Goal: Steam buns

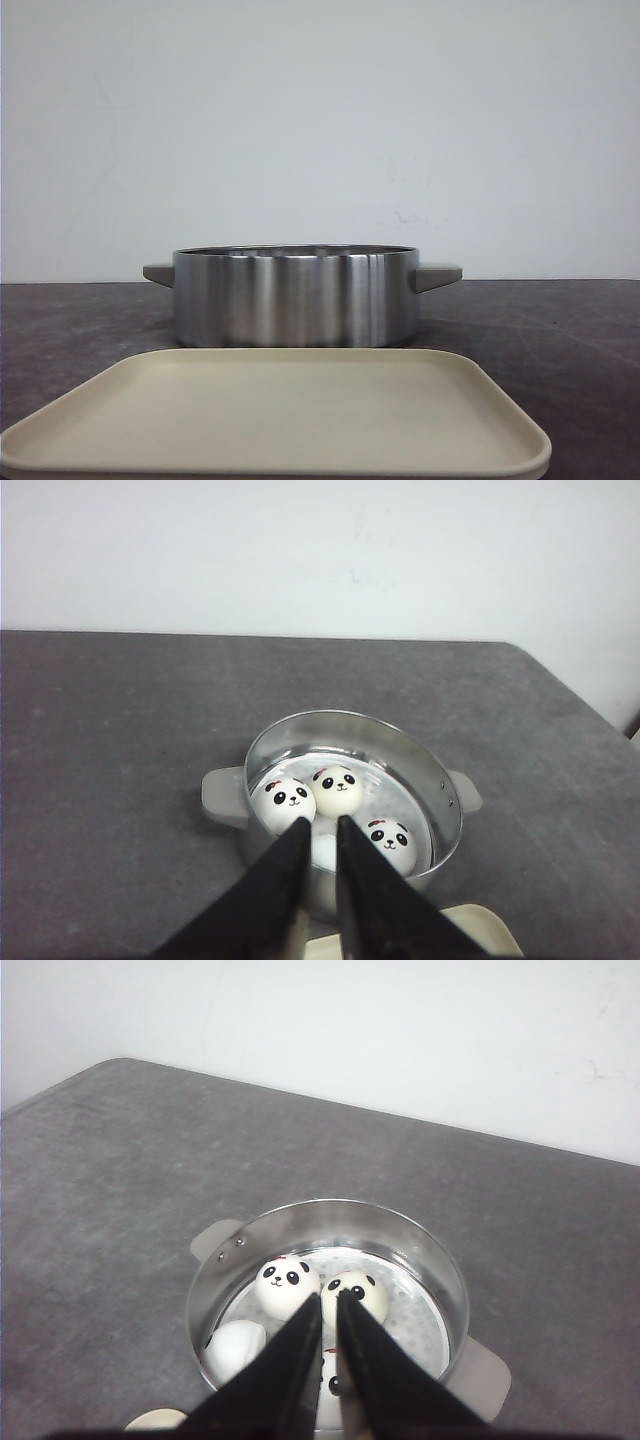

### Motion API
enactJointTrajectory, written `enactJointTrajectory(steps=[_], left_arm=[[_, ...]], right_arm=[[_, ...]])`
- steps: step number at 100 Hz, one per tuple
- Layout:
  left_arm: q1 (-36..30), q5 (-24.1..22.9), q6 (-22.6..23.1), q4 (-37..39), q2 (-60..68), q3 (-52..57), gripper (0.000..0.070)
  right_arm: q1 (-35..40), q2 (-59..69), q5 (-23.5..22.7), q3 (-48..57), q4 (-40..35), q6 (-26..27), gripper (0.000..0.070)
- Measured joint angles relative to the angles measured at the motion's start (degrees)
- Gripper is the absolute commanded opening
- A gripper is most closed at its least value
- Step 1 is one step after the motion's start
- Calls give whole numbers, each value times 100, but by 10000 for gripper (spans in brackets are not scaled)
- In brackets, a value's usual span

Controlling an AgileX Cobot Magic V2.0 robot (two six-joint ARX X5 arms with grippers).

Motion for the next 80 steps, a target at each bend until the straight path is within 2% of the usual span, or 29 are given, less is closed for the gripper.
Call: enactJointTrajectory(steps=[54,64,73,80], left_arm=[[0,0,-4,0,-9,0,0],[0,0,-4,0,-9,0,0],[0,0,-4,0,-9,0,0],[0,0,-4,0,-9,0,0]], right_arm=[[-2,-13,-2,0,-4,0,17],[-157,-221,-42,0,-210,-2,17],[-503,-664,-208,-4,-649,0,17],[-925,-1073,-538,-138,-883,-2,17]])
